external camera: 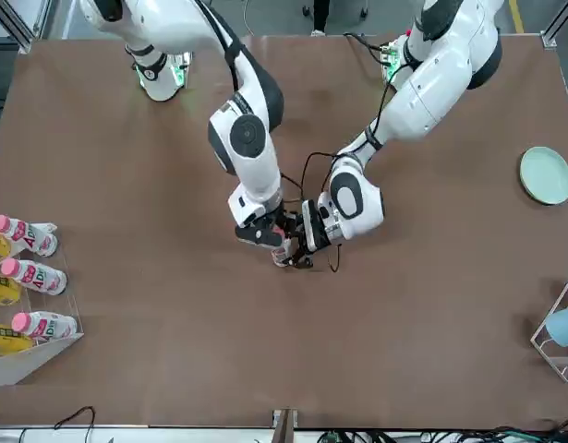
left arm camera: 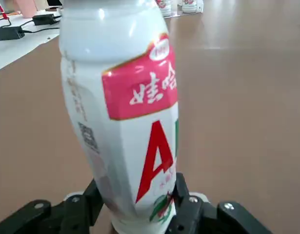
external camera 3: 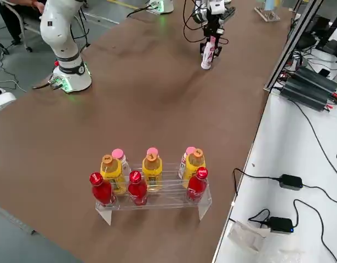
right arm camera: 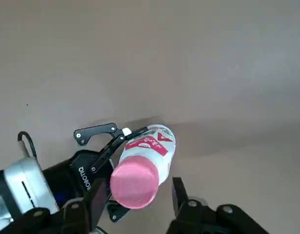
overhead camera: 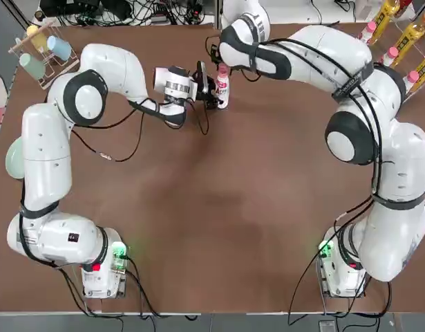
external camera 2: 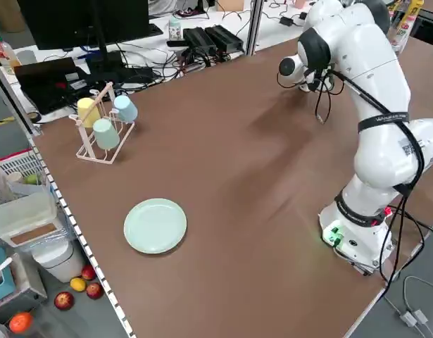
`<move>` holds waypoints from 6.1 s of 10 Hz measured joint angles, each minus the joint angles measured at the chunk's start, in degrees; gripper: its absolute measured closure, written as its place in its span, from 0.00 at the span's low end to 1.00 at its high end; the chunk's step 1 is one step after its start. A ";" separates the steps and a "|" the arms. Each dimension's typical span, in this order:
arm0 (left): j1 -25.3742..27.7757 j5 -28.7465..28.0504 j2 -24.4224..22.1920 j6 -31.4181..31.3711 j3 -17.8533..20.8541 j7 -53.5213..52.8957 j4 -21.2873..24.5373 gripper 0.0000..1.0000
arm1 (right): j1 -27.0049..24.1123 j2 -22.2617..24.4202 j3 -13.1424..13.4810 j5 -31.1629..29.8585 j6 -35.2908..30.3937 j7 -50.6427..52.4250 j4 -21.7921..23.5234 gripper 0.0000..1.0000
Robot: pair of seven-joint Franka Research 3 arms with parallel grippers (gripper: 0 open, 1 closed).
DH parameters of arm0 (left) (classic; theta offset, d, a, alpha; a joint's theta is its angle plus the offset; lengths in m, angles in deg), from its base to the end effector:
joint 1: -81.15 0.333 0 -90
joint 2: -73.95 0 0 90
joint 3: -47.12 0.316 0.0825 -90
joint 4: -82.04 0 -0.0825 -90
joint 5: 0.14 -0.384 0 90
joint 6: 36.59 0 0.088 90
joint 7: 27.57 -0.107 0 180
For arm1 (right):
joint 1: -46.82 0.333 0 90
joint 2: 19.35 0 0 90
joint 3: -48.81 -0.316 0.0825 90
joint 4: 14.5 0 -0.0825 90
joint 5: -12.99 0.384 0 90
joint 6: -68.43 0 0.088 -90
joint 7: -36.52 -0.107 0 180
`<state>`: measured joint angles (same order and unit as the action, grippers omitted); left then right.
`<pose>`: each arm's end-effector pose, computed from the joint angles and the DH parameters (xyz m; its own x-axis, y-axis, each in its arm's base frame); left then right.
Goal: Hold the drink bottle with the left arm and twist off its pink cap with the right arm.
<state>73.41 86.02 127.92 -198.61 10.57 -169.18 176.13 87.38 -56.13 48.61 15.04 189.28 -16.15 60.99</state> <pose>0.5485 -0.3943 0.1334 0.0337 -0.5207 0.8531 -0.9871 -0.1510 -0.0532 0.5635 0.4871 0.3749 0.9720 -0.2267 0.0623 -0.2164 -0.9663 -0.1397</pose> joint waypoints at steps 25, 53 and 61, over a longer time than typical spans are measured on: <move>-0.58 0.04 0.66 -0.06 0.04 0.00 -1.05 0.40 | -0.07 -1.04 0.80 -0.01 0.36 -1.27 -0.77 0.48; -0.74 0.91 0.88 -0.05 0.04 0.00 -1.38 0.40 | -0.15 -1.07 0.80 -0.25 0.32 31.04 -1.27 0.56; -0.79 1.13 1.02 -0.05 0.07 0.00 -1.57 0.40 | -0.26 -1.09 0.63 -0.03 0.43 44.59 -1.34 0.56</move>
<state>72.62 87.14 128.94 -198.66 10.64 -169.18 174.56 87.12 -57.22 49.24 15.01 189.72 28.44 59.65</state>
